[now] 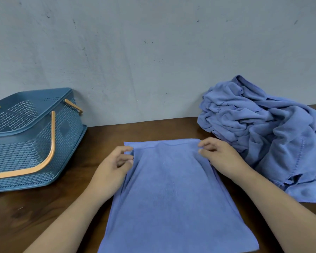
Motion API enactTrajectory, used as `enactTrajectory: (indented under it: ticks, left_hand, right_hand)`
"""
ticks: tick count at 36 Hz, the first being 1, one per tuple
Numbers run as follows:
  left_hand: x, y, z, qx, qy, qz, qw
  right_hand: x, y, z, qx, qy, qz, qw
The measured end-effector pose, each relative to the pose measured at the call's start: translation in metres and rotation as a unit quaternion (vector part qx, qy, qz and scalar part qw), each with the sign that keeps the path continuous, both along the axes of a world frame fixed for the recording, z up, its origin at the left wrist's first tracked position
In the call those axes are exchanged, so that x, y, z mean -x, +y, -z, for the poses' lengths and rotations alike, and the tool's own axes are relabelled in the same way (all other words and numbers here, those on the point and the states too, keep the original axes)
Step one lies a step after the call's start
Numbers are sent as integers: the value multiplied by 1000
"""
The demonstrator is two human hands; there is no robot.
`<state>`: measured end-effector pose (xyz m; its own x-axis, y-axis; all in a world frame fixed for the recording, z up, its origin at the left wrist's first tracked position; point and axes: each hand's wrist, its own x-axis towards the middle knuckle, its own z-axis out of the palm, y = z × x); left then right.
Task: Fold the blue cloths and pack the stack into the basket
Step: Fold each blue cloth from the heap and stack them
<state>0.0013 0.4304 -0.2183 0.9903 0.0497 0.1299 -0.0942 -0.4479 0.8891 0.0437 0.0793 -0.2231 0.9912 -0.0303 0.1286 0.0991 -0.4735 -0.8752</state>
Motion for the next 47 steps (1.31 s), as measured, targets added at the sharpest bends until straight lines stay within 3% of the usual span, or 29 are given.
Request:
enactTrajectory:
  ticks: [5, 10, 13, 18, 24, 29, 33, 40, 47]
  left_hand:
    - [2, -9, 1, -108, -16, -23, 994]
    - [-2, -15, -4, -154, -19, -24, 988]
    - [-8, -13, -15, -129, -17, -33, 991]
    - [-29, -10, -38, -93, -99, -105, 985]
    - [-49, -2, 2, -271, -38, -54, 960]
    - [-50, 1, 15, -323, -55, -36, 944]
    - [-52, 1, 17, -328, -55, -31, 942]
    - [-53, 1, 14, -325, -34, -40, 944]
    - [-56, 8, 15, -241, -37, -47, 969]
  right_hand:
    - [3, 1, 5, 57, -7, -2, 998]
    - [4, 5, 2, 106, 9, 11, 994]
    - [5, 6, 1, 130, 7, 13, 991]
    - [8, 8, 0, 144, 6, 1, 990]
    - [6, 7, 2, 145, -3, 14, 989]
    - [3, 8, 6, 144, -13, 19, 989]
    - [-6, 7, 6, 123, -57, 41, 990]
    - [-10, 5, 11, 315, -11, 26, 949]
    - [-12, 9, 4, 341, 2, 32, 940]
